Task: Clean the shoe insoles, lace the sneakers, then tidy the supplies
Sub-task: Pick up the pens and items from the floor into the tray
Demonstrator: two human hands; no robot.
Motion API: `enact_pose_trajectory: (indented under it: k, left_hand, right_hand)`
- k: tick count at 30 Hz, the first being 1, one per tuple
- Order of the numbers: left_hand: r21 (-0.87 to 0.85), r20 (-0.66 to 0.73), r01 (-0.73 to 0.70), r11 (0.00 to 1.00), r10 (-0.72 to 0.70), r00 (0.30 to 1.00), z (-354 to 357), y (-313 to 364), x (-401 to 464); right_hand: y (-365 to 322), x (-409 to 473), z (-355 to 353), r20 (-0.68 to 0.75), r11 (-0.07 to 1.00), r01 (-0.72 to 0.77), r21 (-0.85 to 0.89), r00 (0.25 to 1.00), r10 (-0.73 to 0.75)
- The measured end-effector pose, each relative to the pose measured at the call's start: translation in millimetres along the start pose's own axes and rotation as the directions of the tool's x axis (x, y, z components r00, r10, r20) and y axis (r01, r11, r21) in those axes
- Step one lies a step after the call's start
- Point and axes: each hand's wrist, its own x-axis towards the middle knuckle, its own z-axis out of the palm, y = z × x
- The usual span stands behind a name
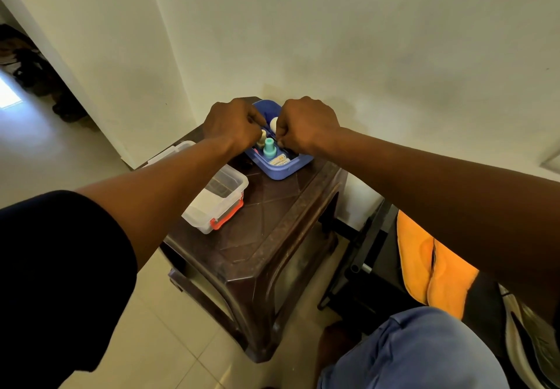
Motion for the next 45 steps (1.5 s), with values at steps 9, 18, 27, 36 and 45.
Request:
enact_pose_trajectory:
  k: [9,18,27,36,45]
  left_hand:
    - [-0.015,0.019,0.001,1.000,-0.001,1.000,-2,-1,0]
    - [-0.137,-0.122,0.016,0.990,-0.033,0.992,-3,-2,0]
    - [-0.053,-0.173,0.054,0.997,-0.062,0.983,-17,-12,-1]
    - [-0.006,-0.091,0.103,0.995,-0.103,0.990,-29,-27,-2]
    - [0.002,-0.088,0.163,0.987,-0.162,0.983,-33,-28,-2]
  right_hand:
    - [4,-1,-12,0.147,0.998,0.052,-0.041,0.988,-0.045]
    - [8,-1,-16,0.110,0.995,0.015,0.099,0.994,-0.026]
    - [25,-12,-16,-0.079,0.997,0.038,0.069,0.996,-0.033]
    - [37,-17,-6,0.009,0.954,-0.252,0.162,0.967,0.254]
    - [39,-3,-4,-0.026,0.936,-0.282,0.211,0.956,0.293]
